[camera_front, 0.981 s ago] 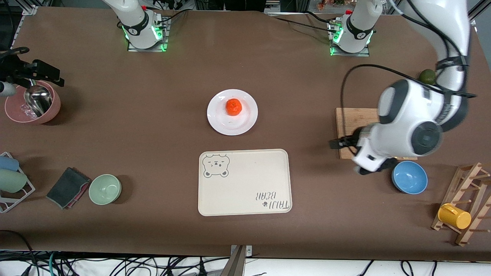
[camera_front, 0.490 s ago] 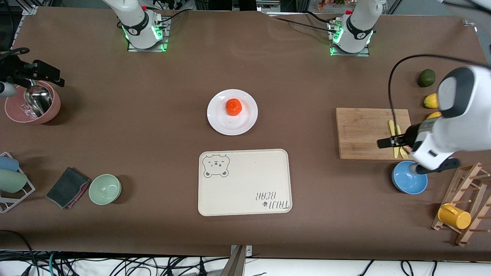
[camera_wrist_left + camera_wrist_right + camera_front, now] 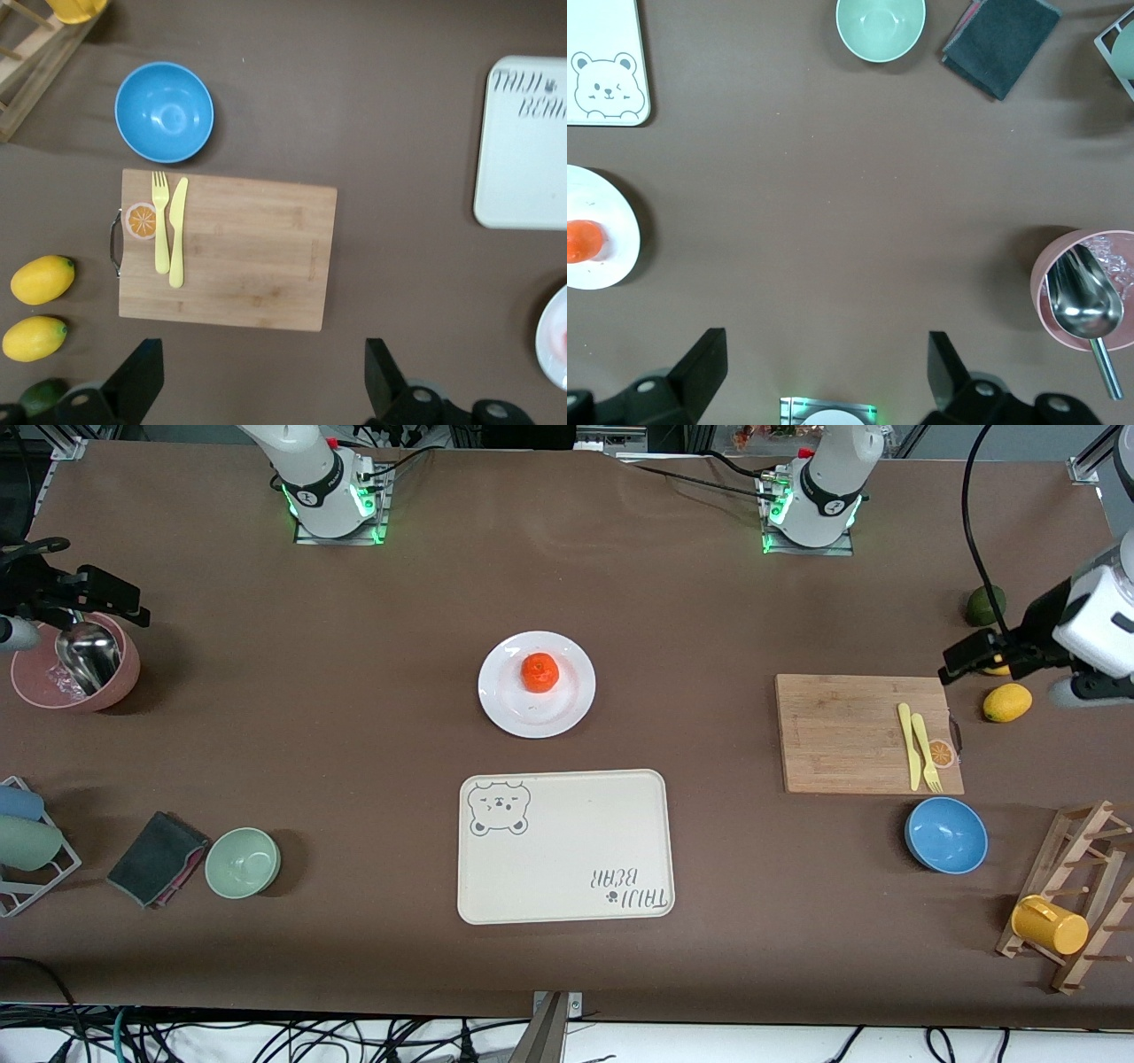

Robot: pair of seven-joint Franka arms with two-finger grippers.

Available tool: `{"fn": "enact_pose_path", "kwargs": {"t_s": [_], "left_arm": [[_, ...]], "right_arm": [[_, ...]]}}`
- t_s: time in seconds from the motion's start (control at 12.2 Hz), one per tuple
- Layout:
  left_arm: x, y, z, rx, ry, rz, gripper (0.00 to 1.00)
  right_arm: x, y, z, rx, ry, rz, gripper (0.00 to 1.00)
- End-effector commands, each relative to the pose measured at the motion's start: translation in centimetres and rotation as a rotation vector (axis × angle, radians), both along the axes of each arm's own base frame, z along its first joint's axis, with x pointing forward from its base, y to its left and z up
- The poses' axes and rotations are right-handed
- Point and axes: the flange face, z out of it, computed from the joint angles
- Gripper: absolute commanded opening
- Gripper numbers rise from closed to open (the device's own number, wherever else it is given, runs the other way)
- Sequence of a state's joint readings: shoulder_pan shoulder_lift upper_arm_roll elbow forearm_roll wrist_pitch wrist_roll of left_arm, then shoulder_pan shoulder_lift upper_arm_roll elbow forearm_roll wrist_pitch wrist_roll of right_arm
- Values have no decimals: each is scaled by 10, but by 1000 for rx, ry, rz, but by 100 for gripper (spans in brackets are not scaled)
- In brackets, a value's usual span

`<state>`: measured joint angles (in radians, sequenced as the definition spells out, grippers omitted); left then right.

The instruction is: Place orange and plate with both arms

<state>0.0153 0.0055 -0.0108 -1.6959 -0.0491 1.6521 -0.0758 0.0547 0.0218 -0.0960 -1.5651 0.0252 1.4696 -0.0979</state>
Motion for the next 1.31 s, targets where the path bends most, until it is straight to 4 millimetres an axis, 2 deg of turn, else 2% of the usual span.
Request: {"fn": "enact_pose_path", "kwargs": {"t_s": [0.0, 0.33, 0.41, 0.49, 0.65, 0.9, 0.98, 1.23], "left_arm": [[-3, 11, -18, 26, 10, -45, 100], [-2, 22, -11, 23, 23, -27, 100], [-2, 23, -11, 25, 23, -26, 100], [-2, 23, -11, 25, 23, -26, 100], [-2, 20, -14, 25, 29, -25, 100], [1, 18, -18, 25, 35, -28, 100], [0, 18, -18, 25, 37, -28, 100], [1, 18, -18, 25, 35, -26, 100]], "right_arm": [[5, 0, 1, 15, 2, -3, 100], [13, 0, -20, 0, 56, 5, 100], [19, 3, -32, -6, 76, 7, 100], [29, 5, -57, -4, 126, 15, 100], [31, 3, -67, 9, 150, 23, 100], [39, 15, -89, 33, 177, 151, 100], [45, 21, -104, 56, 193, 216, 100], [69, 47, -142, 250, 184, 243, 100]]}}
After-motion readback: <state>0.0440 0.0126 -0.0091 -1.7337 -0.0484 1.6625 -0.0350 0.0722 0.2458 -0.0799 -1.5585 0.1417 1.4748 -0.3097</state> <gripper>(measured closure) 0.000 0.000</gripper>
